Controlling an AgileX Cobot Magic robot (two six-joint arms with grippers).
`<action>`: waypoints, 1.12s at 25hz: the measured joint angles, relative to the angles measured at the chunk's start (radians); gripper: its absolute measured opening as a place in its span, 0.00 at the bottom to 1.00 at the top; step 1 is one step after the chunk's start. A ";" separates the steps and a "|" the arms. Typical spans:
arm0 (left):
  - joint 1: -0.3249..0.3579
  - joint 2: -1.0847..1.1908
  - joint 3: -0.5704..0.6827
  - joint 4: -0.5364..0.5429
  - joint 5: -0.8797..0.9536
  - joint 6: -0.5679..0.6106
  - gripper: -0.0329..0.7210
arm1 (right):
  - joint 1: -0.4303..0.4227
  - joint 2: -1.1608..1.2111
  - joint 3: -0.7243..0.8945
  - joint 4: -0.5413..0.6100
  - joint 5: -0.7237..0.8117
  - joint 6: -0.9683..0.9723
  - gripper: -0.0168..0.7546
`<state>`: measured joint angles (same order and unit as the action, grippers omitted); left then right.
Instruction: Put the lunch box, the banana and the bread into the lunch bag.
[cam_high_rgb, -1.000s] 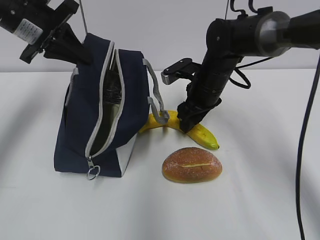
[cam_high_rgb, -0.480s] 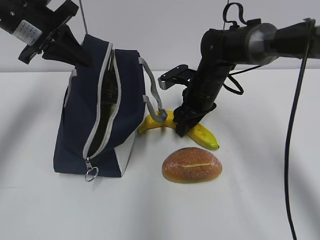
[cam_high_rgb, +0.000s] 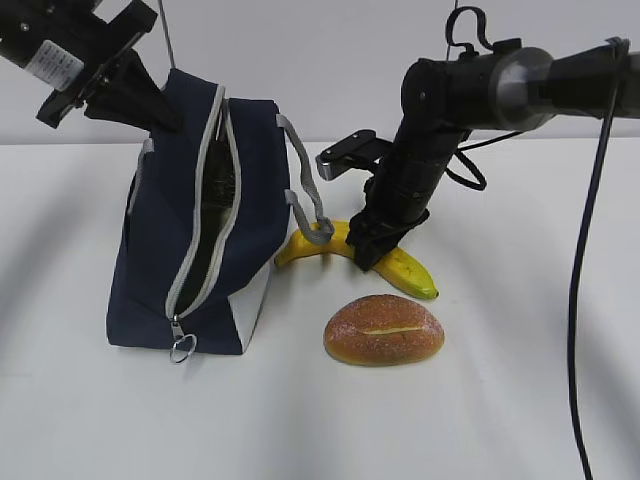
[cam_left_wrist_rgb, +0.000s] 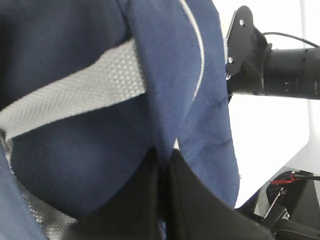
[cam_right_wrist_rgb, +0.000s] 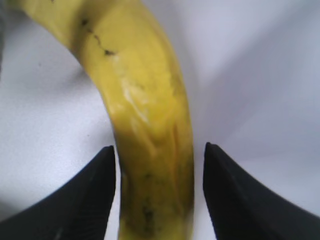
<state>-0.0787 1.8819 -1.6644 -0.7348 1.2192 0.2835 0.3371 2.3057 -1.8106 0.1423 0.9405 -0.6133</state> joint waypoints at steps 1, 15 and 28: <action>0.000 0.000 0.000 0.000 0.000 0.000 0.04 | 0.000 0.000 0.000 0.000 0.000 0.000 0.55; 0.000 0.000 0.000 0.000 0.000 0.000 0.04 | 0.000 0.016 0.000 0.002 -0.006 -0.008 0.53; 0.000 0.000 0.000 0.001 0.000 0.000 0.04 | -0.034 0.024 -0.096 -0.085 0.133 0.009 0.40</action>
<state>-0.0787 1.8819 -1.6644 -0.7339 1.2192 0.2835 0.3031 2.3293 -1.9067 0.0570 1.0733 -0.6039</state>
